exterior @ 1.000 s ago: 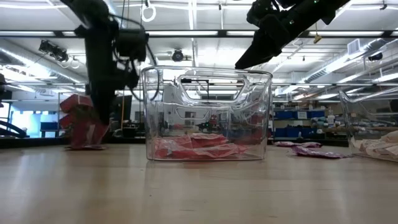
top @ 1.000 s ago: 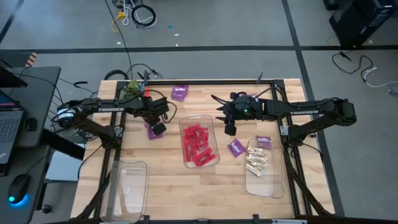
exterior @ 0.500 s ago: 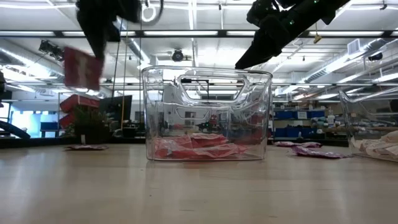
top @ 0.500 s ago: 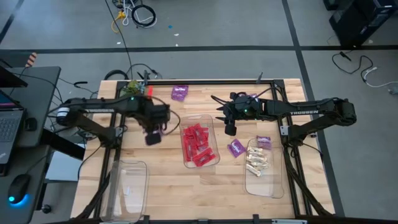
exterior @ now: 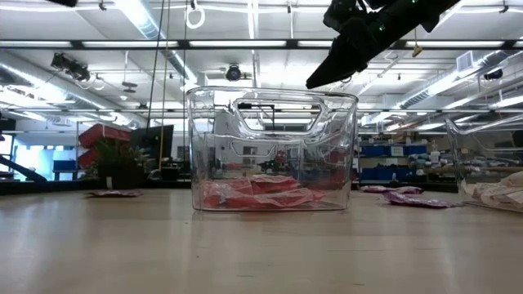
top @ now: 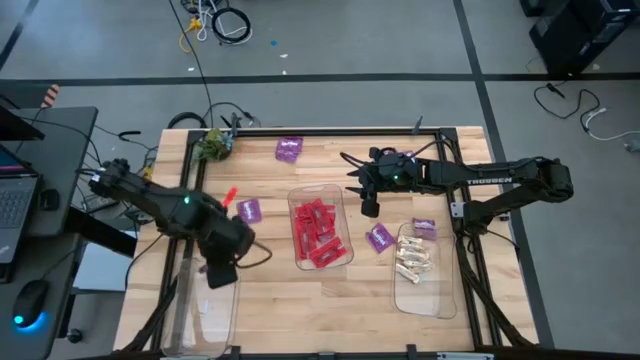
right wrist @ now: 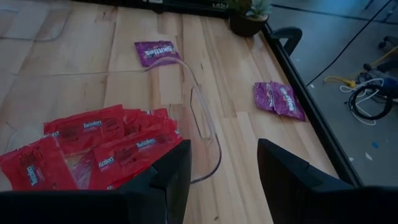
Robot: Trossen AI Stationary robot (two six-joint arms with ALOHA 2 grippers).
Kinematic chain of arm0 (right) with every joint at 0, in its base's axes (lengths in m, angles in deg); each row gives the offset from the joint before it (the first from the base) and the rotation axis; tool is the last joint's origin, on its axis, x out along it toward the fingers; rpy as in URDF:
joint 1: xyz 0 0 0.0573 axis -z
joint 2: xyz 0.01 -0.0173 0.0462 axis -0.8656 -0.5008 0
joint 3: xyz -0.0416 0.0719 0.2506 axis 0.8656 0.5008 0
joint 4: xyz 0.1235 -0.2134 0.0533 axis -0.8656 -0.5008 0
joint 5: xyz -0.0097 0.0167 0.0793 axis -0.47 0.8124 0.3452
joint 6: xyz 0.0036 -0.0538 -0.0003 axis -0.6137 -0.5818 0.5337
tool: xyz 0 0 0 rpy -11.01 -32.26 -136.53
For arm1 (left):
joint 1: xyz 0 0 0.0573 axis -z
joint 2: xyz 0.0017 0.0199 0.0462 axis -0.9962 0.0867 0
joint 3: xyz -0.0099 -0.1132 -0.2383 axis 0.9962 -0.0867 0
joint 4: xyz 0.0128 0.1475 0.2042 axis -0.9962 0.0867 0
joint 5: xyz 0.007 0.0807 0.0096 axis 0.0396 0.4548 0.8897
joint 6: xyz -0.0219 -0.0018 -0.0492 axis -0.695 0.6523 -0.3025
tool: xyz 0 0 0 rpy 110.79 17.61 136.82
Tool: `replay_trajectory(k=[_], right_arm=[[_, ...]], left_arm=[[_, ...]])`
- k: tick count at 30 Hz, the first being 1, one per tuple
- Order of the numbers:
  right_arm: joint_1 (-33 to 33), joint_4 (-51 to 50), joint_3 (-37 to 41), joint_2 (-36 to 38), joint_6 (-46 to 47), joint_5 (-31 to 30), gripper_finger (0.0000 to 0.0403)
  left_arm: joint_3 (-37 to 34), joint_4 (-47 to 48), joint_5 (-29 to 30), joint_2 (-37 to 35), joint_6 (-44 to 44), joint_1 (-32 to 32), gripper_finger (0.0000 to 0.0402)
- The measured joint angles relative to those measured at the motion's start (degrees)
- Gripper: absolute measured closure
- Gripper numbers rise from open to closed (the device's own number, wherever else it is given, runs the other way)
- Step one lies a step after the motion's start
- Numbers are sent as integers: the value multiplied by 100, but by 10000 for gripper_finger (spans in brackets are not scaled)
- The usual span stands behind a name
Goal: Sort candy
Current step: Put the violet candy pack into the left transparent bin
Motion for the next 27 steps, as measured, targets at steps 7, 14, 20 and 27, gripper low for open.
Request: replay_trajectory(k=[7, 14, 20, 27], right_arm=[[0, 75, 0, 1, -33, 0, 234], [-2, 76, 0, 2, -20, 0, 234], [-2, 75, 0, 2, -31, 0, 234], [-1, 113, 0, 2, -37, 0, 234]], left_arm=[[-1157, -782, -303, 4, -670, 557, 401], [-2587, -2051, -589, 2, -799, 588, 401], [-3034, -2113, -693, 2, -908, 504, 385], [-2584, -1908, -1101, 2, -810, 316, 301]])
